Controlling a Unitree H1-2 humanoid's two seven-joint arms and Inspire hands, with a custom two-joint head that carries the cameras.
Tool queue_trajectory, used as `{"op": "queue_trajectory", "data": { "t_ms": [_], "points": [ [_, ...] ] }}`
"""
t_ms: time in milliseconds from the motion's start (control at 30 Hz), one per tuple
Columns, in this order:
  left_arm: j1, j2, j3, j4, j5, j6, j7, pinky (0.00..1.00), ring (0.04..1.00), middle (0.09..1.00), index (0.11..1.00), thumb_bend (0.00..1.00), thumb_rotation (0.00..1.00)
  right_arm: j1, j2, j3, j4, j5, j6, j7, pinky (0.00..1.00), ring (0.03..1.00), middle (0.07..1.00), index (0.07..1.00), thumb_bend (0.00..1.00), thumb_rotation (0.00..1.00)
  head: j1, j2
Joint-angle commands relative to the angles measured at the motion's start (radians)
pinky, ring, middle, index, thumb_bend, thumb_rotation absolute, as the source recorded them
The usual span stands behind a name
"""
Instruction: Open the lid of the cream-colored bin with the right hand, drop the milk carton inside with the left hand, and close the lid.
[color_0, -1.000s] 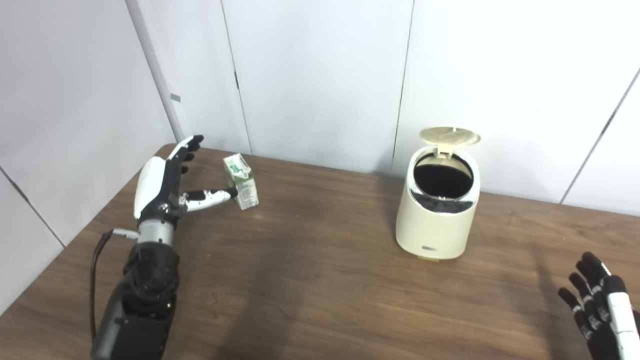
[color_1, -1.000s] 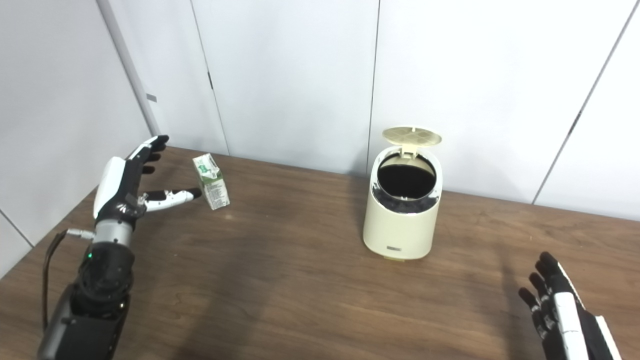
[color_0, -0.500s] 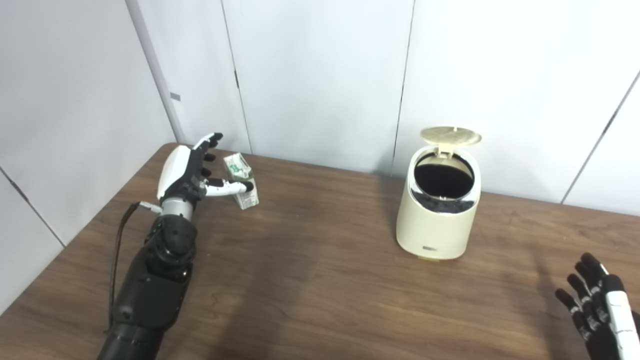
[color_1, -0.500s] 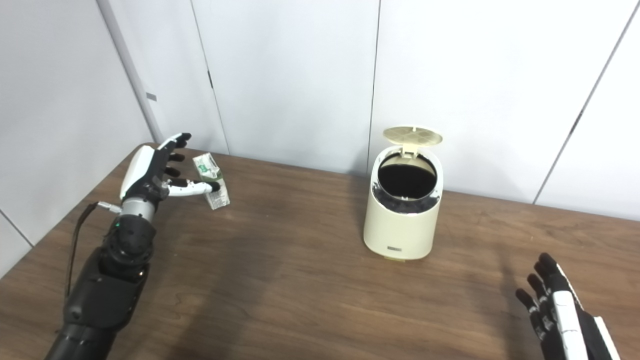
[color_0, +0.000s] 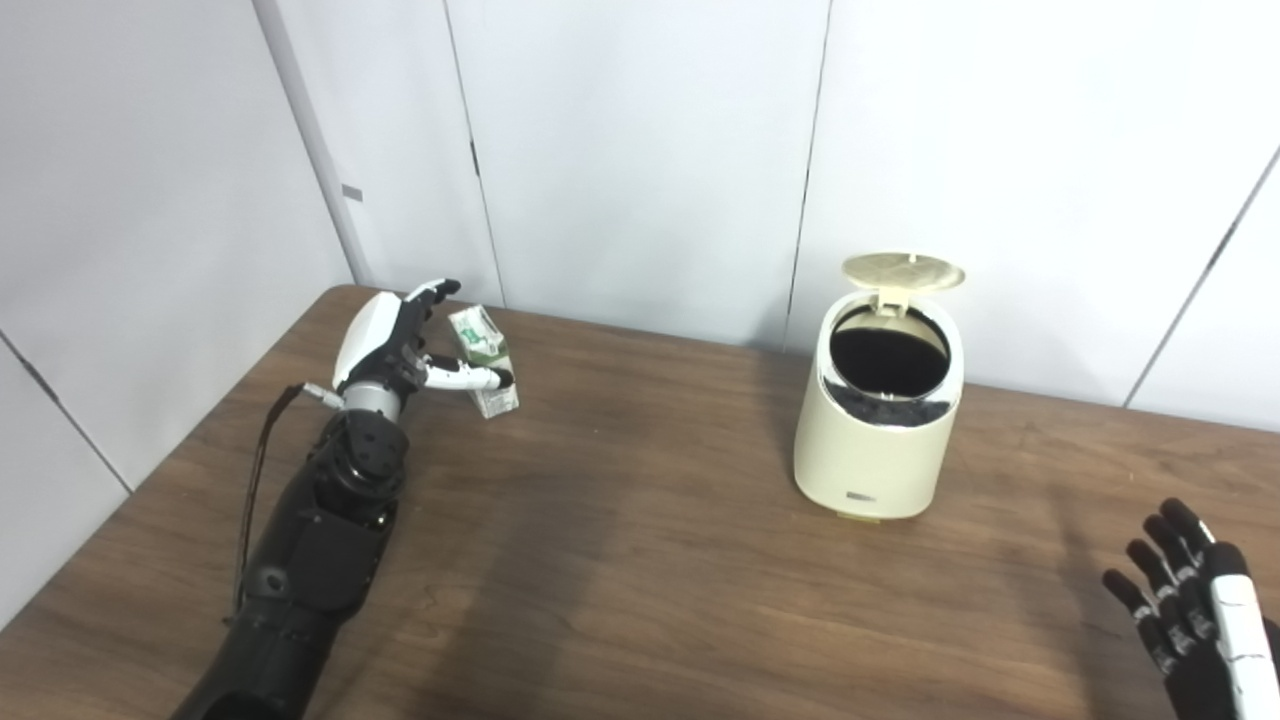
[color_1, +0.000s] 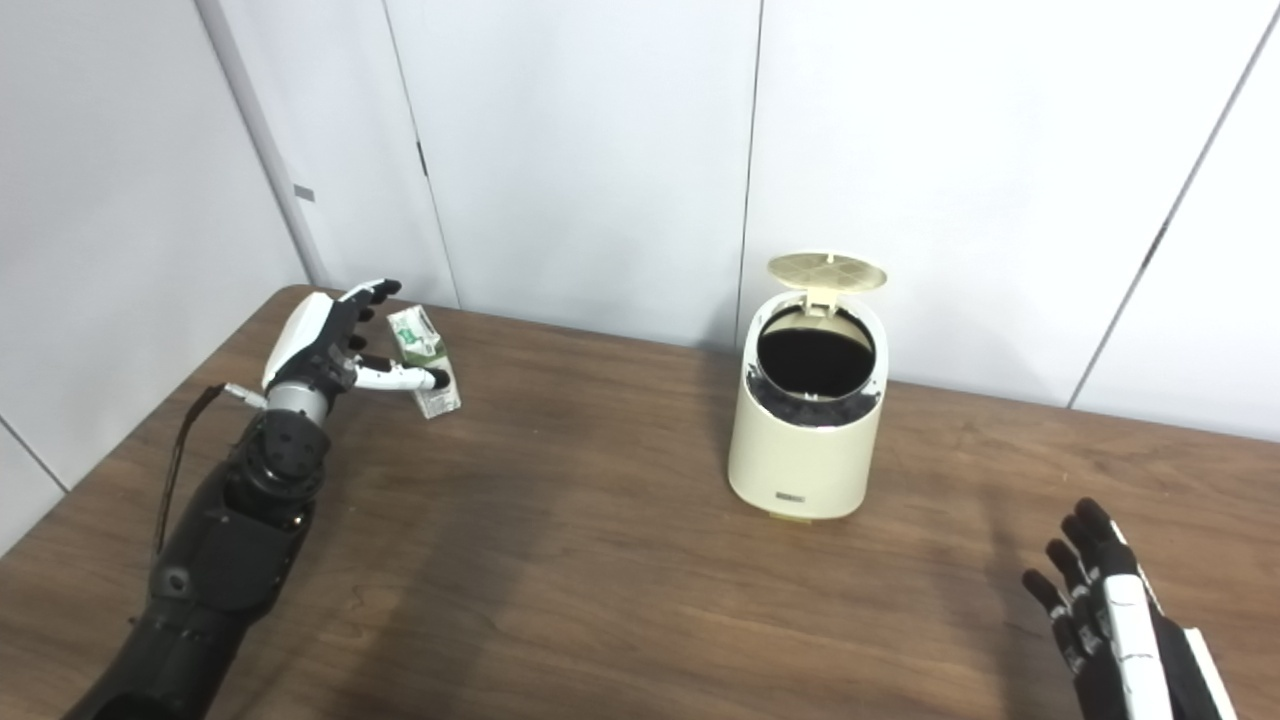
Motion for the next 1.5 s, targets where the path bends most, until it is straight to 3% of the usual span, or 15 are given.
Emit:
{"op": "queue_trajectory", "data": {
  "t_ms": [0,200,633,1067,1467],
  "points": [
    [-0.054,0.044,-0.001,-0.002,0.013,-0.033,0.027,0.79,0.885,0.887,0.896,0.94,0.14,-0.027,-0.001,-0.004,-0.041,0.006,-0.008,0.005,0.91,0.967,0.970,0.953,0.51,0.78,0.000,0.001],
    [-0.060,0.044,-0.006,0.028,-0.002,-0.046,0.029,0.67,0.806,0.865,0.885,0.91,0.13,-0.026,0.011,-0.004,-0.039,0.006,-0.007,0.002,0.91,0.964,0.968,0.949,0.50,0.78,-0.003,0.001],
    [-0.081,0.010,0.015,0.140,-0.076,-0.149,0.075,0.67,0.775,0.833,0.841,0.84,0.07,-0.038,0.039,0.018,-0.027,-0.025,-0.024,0.000,0.88,0.959,0.961,0.948,0.51,0.78,-0.015,-0.010],
    [-0.106,-0.013,0.018,0.149,-0.109,-0.144,0.103,0.65,0.776,0.833,0.847,0.83,0.09,-0.026,0.030,0.009,-0.036,-0.025,-0.008,0.002,0.86,0.947,0.954,0.946,0.50,0.78,-0.003,-0.005],
    [-0.109,-0.018,0.028,0.154,-0.121,-0.162,0.119,0.63,0.758,0.819,0.828,0.83,0.04,-0.025,0.028,0.007,-0.020,-0.013,-0.006,0.007,0.87,0.957,0.965,0.956,0.49,0.79,0.007,-0.001]
  ]
}}
